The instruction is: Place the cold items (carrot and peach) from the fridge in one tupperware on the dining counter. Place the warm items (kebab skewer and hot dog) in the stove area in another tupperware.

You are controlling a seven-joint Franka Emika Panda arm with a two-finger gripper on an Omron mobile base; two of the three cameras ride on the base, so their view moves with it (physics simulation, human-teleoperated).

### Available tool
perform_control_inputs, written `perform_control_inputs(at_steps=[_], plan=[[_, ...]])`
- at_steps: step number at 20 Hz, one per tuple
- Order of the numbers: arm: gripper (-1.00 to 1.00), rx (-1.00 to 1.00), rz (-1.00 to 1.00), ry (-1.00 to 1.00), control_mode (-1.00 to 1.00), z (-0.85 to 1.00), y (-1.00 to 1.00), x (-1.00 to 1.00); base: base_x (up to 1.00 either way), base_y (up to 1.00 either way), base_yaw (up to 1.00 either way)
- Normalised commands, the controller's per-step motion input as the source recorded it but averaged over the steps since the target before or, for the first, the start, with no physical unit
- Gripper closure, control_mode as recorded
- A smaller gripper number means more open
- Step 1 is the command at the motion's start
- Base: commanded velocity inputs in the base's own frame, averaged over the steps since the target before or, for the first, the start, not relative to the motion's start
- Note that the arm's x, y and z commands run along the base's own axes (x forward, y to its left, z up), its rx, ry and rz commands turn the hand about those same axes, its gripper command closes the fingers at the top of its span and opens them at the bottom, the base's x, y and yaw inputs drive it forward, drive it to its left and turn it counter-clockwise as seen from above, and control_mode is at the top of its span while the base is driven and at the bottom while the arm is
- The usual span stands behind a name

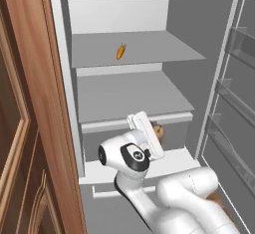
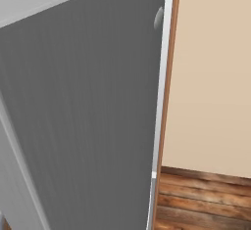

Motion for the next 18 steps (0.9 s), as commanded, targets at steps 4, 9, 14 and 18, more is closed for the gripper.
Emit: perform_control_inputs(at_steps=[4, 9, 14, 18], plan=[[1.00, -0.01, -0.04, -0.02, 1.00, -0.03, 0.08, -0.06, -0.36, 0.15, -0.03], [1.00, 0.00, 0.00, 0.00, 1.00, 0.00, 0.00, 0.00, -0.83, 0.13, 0.00], [1.00, 0.00, 0.00, 0.00, 1.00, 0.00, 0.00, 0.00, -0.82, 0.28, 0.00], [1.00, 0.00, 0.00, 0.00, 1.00, 0.00, 0.00, 0.00, -0.86, 0.30, 0.00]])
